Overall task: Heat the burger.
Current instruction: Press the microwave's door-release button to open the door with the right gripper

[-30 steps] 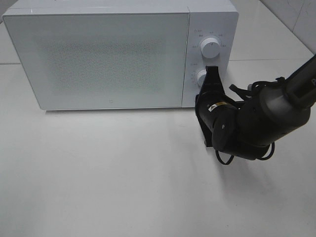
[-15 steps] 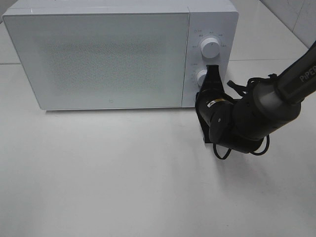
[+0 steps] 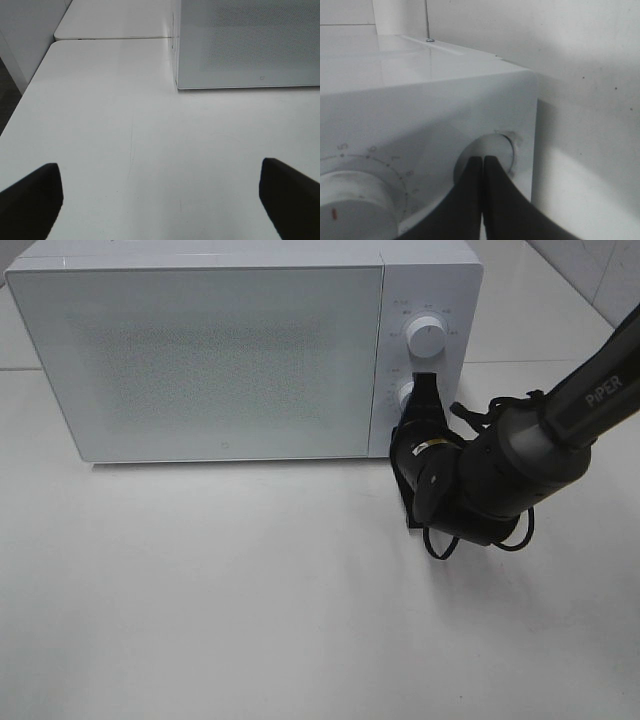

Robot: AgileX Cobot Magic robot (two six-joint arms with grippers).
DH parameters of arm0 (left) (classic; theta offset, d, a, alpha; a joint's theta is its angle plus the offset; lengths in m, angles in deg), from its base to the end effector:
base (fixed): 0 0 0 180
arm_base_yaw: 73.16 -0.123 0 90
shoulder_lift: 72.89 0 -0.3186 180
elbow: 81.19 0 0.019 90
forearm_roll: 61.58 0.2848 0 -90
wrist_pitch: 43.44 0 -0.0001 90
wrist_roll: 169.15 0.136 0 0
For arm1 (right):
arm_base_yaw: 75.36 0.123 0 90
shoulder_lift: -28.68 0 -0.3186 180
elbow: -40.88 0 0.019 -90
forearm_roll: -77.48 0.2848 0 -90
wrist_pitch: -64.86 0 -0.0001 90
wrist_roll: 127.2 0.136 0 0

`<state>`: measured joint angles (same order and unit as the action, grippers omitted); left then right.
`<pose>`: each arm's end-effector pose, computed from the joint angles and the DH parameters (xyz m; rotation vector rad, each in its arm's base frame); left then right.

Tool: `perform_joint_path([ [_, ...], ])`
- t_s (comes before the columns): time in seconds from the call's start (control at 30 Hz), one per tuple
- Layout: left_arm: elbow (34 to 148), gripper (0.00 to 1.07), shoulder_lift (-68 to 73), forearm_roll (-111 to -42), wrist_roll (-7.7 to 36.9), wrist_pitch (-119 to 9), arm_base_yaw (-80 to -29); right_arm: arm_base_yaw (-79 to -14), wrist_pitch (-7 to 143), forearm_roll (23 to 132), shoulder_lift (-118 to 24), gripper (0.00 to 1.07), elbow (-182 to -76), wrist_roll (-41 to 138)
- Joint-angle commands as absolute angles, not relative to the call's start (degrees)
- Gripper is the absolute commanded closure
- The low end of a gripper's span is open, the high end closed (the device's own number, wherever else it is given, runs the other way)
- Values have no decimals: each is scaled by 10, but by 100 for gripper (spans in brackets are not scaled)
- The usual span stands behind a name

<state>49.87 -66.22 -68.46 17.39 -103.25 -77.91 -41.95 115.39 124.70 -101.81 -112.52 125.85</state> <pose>0.0312 -0.0115 0.2788 0.0366 2.0085 -0.0172 0.4052 0.1750 0.0584 1.5523 1.4114 0.9634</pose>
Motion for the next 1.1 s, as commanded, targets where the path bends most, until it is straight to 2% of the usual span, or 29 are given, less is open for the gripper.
perform_joint_path([
  [0.03,495,7,-674,-690,170,-1031,-780,-426,1169,1249,-1016,107,-1144,1238],
  [0.4,495,7,-674,-690,170,-1031,-780,-433,1228,1262,-1016,107,-1154,1233],
  [0.6,495,7,-674,-690,170,-1031,-780,-433,1274,1262,-1026,107,-1201,1218],
  [1.1,495,7,-674,-689,170,-1031,-780,-440,1281,1250,-1047,107,-1247,1200],
])
